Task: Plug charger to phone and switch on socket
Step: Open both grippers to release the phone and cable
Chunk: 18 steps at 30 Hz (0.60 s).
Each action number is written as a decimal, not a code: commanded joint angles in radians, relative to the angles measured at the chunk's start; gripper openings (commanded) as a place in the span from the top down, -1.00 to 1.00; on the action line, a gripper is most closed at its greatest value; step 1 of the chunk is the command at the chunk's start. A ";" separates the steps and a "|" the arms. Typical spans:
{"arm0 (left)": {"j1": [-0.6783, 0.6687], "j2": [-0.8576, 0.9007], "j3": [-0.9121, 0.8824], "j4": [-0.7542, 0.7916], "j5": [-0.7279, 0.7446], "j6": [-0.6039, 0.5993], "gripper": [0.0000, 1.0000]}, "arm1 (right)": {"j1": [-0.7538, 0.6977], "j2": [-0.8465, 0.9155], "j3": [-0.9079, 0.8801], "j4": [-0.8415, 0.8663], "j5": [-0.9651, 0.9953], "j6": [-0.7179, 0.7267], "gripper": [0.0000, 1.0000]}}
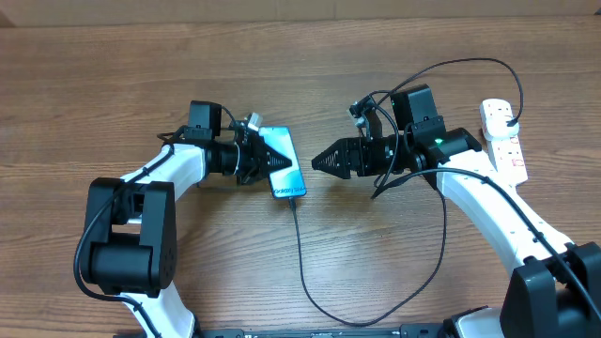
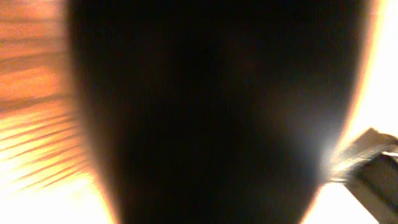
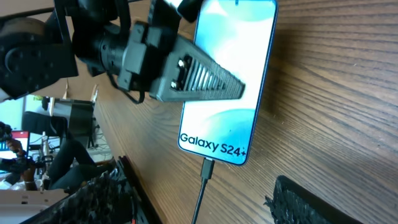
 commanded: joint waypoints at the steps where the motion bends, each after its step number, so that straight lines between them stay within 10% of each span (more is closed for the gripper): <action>1: -0.003 -0.006 0.059 -0.037 -0.076 0.158 0.92 | -0.002 -0.019 0.017 0.003 0.010 -0.013 -0.59; 18: -0.004 0.174 0.143 -0.080 -0.060 0.171 0.92 | -0.002 -0.019 0.017 -0.027 0.011 -0.013 -0.59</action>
